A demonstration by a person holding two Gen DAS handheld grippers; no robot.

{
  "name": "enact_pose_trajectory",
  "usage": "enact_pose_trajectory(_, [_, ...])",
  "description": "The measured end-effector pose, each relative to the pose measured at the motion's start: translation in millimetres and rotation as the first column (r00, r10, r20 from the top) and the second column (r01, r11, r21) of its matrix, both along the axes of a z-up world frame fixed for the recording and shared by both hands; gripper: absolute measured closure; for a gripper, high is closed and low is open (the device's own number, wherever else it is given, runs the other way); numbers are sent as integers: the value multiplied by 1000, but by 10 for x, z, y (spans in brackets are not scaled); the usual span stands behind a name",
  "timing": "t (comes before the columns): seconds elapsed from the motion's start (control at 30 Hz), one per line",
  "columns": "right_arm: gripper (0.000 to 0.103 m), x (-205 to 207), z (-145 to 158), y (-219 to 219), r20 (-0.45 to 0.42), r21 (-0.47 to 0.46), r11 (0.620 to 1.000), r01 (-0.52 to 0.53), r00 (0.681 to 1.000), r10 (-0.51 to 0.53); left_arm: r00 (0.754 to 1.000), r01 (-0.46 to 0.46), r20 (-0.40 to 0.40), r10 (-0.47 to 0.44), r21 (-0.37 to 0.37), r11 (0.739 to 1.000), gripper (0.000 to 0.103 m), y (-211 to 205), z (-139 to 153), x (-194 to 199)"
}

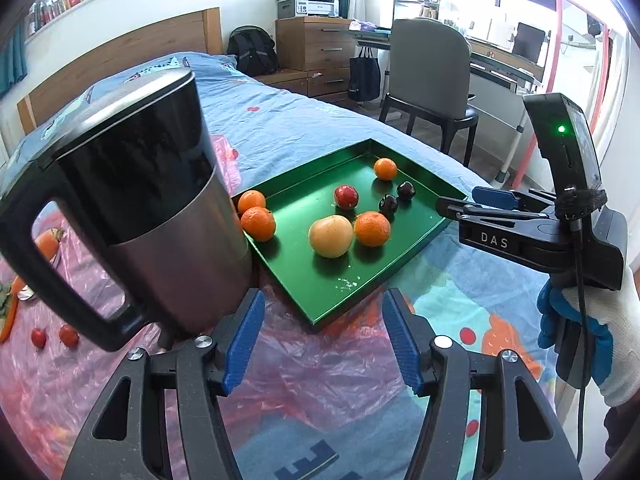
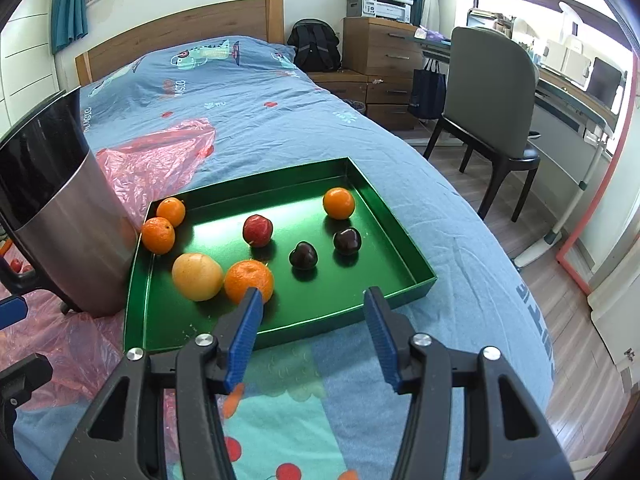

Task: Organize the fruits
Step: 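Withdraw both tools from the tray back over the bed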

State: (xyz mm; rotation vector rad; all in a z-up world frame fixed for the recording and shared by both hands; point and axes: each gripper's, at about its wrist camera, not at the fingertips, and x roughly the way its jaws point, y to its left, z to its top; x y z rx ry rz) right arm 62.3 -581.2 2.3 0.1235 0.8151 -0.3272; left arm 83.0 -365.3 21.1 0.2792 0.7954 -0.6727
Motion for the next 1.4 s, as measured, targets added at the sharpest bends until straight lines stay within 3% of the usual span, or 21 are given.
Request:
enact_pose_trajectory(0.77, [0,-735,386,1031,30,-1,996,-87,996,87,982,-182,50,183,-25,983,40,1333,189,-536])
enact_pose_trajectory(1.13, [0,-860,370,1699,59,24,988,-152,987,151,944,-321,70,323,-43,946,38,2080,196,-568])
enact_pose_trajectory(1.23, [0,-865,361,1862,68,30,985,-169,984,167,928,-362,79,365,-44,931,31,2269,161,-544])
enact_pose_trajectory(1.4, [0,-823,318,2112,73,43,977,-207,976,203,908,-410,74,412,-39,911,31,2525,39,-481])
